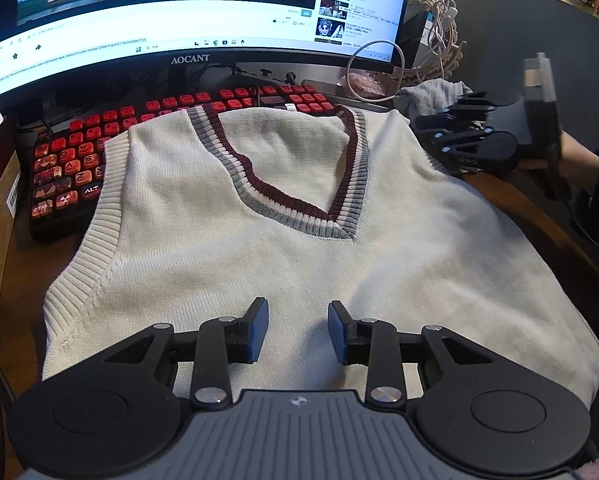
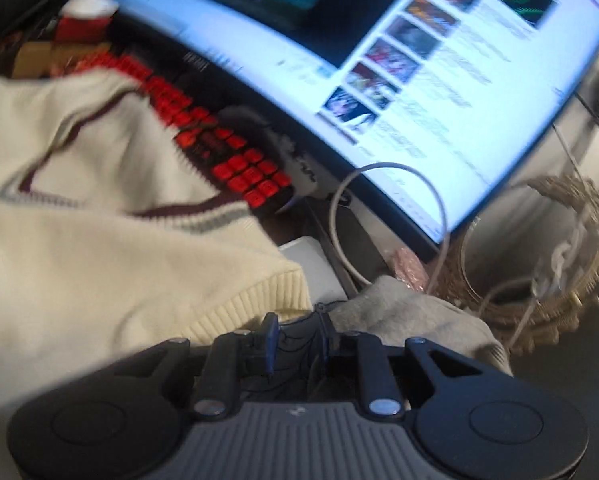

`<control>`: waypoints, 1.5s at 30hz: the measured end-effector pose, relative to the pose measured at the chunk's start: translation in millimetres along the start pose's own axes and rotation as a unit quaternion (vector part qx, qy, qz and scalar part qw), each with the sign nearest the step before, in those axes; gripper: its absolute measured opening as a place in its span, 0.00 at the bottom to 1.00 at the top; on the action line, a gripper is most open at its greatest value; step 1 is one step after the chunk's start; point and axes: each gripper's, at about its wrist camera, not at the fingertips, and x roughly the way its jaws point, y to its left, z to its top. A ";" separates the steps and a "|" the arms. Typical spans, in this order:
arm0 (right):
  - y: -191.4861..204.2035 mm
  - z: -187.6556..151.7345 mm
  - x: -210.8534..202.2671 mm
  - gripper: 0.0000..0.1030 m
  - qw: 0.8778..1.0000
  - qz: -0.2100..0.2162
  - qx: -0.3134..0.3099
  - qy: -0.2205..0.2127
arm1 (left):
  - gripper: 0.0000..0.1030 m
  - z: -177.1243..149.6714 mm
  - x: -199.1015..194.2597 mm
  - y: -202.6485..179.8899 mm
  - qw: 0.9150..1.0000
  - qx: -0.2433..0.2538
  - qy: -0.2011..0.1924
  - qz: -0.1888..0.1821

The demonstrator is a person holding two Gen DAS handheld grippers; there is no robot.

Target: Fold clothes

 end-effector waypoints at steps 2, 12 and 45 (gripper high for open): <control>-6.7 -0.6 7.2 0.26 1.000 0.011 0.013 -0.005 | 0.31 -1.1 -1.5 0.8 1.000 0.008 0.001 0.009; -78.0 -5.1 22.0 0.35 0.955 0.157 0.249 -0.019 | 0.30 -6.8 -8.7 5.8 0.999 0.013 -0.003 0.035; -39.6 79.0 65.0 0.37 0.980 0.179 0.080 0.041 | 0.30 -7.5 -10.4 7.5 1.000 -0.001 -0.013 0.026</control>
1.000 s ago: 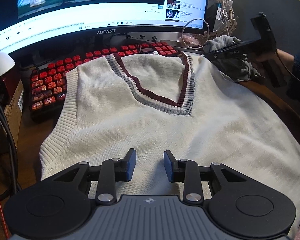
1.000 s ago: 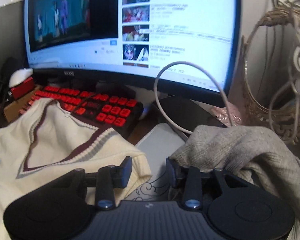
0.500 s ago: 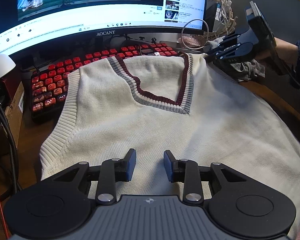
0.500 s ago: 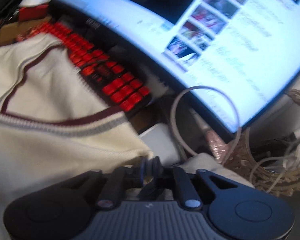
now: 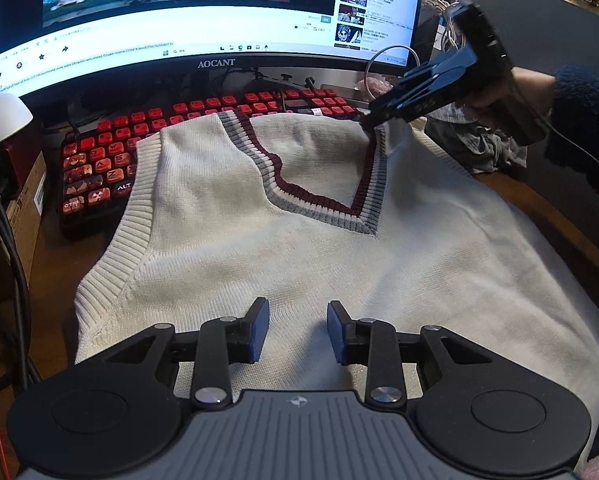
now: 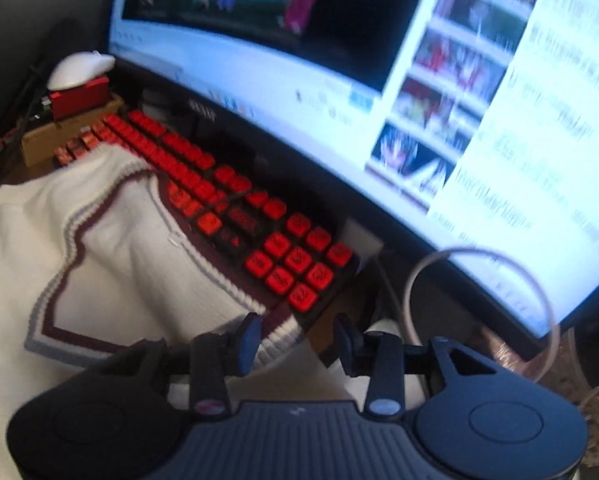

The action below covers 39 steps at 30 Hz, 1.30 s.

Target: Fold clothes

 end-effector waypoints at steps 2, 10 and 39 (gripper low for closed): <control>-5.7 -2.8 3.6 0.37 1.000 0.013 0.021 -0.001 | 0.30 -0.1 -0.2 0.7 1.000 0.000 -0.001 -0.002; -8.1 -10.0 3.6 0.14 0.996 0.049 0.068 -0.008 | 0.30 -0.3 -0.5 2.5 1.000 -0.008 -0.004 -0.009; 79.6 83.9 35.4 0.33 0.988 0.091 -0.018 -0.124 | 0.37 -2.0 -1.7 -4.5 1.000 -0.014 -0.012 -0.012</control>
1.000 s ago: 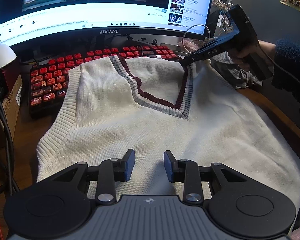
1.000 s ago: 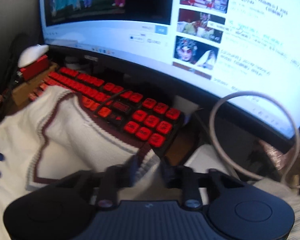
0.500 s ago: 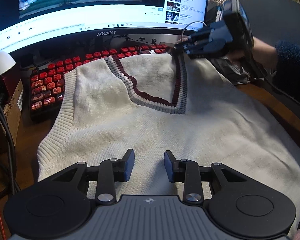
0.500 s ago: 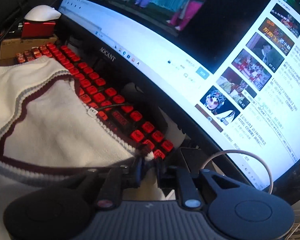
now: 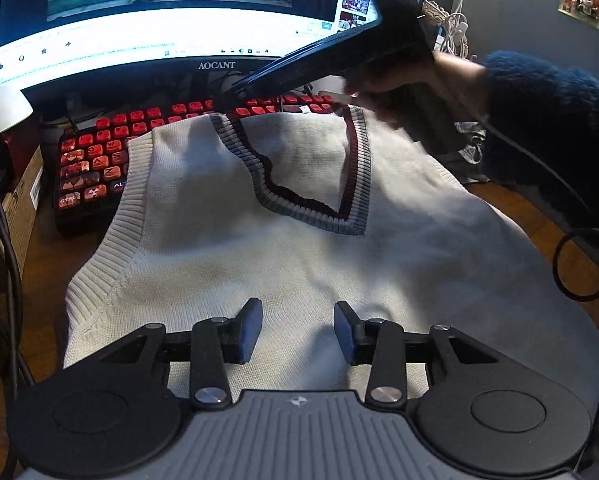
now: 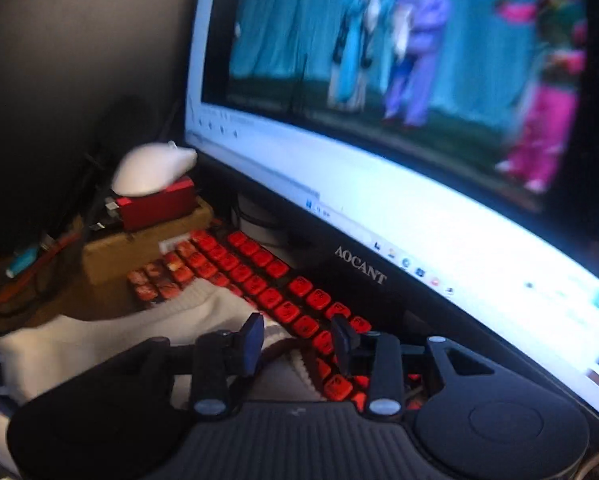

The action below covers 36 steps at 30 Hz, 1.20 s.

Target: Fold clothes

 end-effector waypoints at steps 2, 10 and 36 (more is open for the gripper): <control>-1.2 -2.7 7.5 0.34 1.000 0.005 -0.002 0.006 | 0.37 -0.7 -0.8 1.0 1.000 -0.001 -0.002 -0.003; 28.9 -23.8 14.9 0.06 0.997 -0.001 -0.070 0.026 | 0.37 -1.9 -2.4 5.5 1.000 -0.009 -0.006 -0.015; -21.2 -2.5 -88.4 0.41 0.996 -0.051 0.067 -0.033 | 0.37 -2.3 -5.7 9.6 1.000 -0.002 0.002 0.003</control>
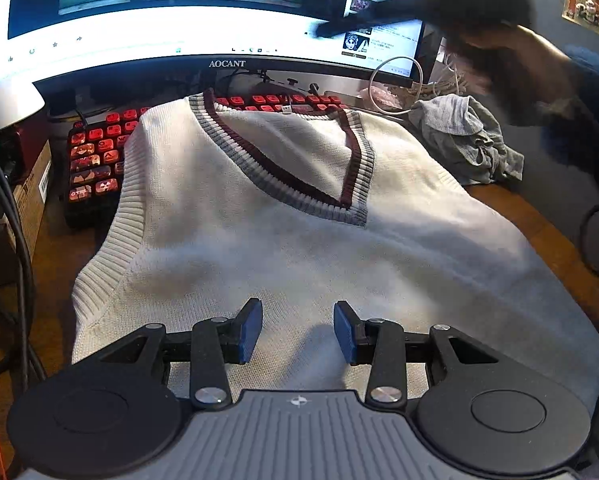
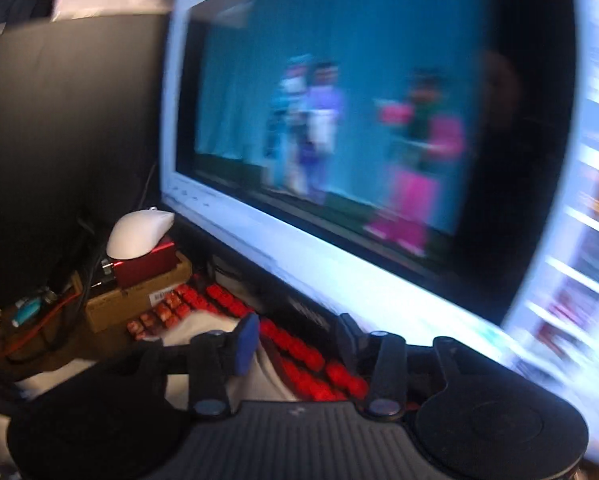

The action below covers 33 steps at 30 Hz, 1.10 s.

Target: Fold clothes

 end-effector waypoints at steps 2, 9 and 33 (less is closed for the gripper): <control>-17.5 -19.3 -23.0 0.41 0.999 -0.041 0.026 0.020 | 0.38 -0.4 0.1 -0.9 1.000 0.005 0.000 0.002; -73.8 -102.6 -42.0 0.40 0.987 -0.114 0.088 0.070 | 0.37 0.6 0.6 -0.1 1.000 0.001 0.001 0.006; -36.1 -111.8 18.2 0.07 0.977 -0.185 -0.084 0.059 | 0.38 1.2 0.3 -4.5 1.000 0.011 0.003 0.018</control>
